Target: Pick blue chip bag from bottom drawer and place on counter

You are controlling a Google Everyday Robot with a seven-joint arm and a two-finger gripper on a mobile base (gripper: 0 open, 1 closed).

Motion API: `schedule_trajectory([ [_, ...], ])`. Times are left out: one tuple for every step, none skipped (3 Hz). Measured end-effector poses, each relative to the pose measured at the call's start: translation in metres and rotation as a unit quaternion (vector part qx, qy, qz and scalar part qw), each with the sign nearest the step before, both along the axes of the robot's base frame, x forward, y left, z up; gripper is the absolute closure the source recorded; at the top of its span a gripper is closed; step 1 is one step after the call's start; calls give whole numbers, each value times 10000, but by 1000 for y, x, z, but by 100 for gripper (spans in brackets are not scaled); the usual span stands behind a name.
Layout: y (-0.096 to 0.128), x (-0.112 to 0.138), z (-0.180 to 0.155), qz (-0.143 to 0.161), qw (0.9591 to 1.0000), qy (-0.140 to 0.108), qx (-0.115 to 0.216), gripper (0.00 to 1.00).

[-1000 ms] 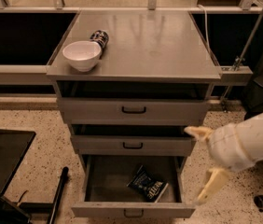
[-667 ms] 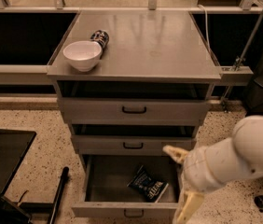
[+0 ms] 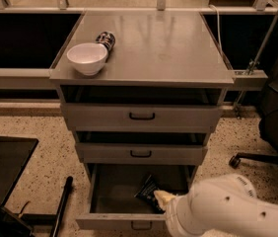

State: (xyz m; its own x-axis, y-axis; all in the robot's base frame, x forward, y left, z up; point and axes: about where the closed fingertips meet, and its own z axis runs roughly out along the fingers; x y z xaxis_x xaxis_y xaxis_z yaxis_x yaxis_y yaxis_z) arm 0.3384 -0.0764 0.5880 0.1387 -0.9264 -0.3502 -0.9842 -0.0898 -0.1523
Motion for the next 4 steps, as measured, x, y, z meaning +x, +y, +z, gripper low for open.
schedule_trajectory([
  [6,-7,-23,207,9995,-70,-227,0],
  [-6,-3,-18,46,9999,-96,-44,0],
  [-34,32,-14,-149,9988,-330,324,0],
  [-49,90,-9,-249,9952,-786,519,0],
])
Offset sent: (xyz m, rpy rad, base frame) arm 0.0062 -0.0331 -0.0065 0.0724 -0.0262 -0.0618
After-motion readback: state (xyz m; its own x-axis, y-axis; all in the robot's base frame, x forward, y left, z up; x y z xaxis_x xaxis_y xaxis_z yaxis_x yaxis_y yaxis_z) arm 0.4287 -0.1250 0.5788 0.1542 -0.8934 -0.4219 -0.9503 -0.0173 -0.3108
